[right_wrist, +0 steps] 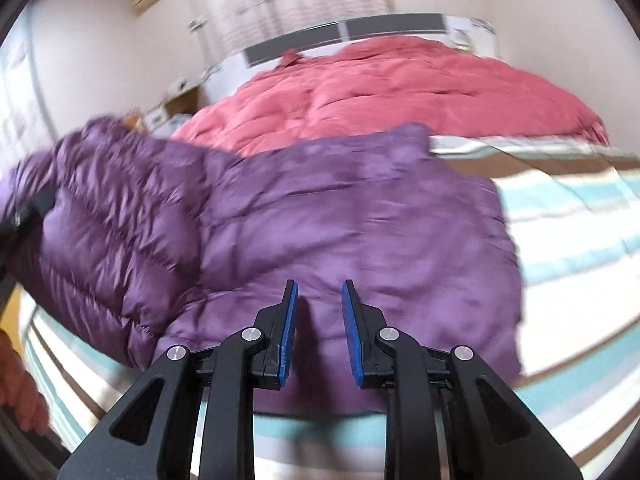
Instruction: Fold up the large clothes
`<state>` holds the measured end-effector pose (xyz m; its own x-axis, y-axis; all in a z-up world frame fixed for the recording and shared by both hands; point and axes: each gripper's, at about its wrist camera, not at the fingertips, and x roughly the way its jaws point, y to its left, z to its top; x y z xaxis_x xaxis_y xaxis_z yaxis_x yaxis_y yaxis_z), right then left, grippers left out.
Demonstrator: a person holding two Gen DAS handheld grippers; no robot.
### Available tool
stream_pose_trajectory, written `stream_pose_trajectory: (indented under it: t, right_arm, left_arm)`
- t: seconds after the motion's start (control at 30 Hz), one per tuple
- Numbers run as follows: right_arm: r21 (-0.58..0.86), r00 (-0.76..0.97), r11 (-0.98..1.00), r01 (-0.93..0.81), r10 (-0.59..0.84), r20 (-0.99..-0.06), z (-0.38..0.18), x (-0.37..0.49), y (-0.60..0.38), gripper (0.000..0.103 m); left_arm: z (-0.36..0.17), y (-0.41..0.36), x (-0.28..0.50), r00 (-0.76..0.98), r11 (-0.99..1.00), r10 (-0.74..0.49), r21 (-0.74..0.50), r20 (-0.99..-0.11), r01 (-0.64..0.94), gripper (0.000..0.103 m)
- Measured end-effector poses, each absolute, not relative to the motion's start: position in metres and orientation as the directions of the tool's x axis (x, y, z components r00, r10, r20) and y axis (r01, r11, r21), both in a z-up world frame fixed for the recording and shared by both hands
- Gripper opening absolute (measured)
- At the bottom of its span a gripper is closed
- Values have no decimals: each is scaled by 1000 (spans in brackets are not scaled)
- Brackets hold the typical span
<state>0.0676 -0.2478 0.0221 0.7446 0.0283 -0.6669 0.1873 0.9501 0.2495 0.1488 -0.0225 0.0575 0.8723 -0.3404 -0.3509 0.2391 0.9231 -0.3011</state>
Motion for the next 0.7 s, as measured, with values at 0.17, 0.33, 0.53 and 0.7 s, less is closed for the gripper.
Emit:
stream_pose_trajectory:
  t: [0.17,0.33,0.53,0.7]
  right_arm:
    - [228,719,927,298,-61,-692,14,49,-280,22]
    - [205,700,897,393,-147,-699,12,36,-308,22]
    - [208,714,875,437,-197,-672,16,20,-329,56]
    - [185,705,872,453,-223,-673,16,14,-339,56]
  left_arm:
    - [69,-54,145,870,947,-321,-163,-374,279,19]
    - [78,-86,140,863,942,-326,-55,-387,331,19]
    - [75,-123,135,832,914,-369,3,-414,406,20]
    - [68,-152,127,808,888,-387,56,-444,456,20]
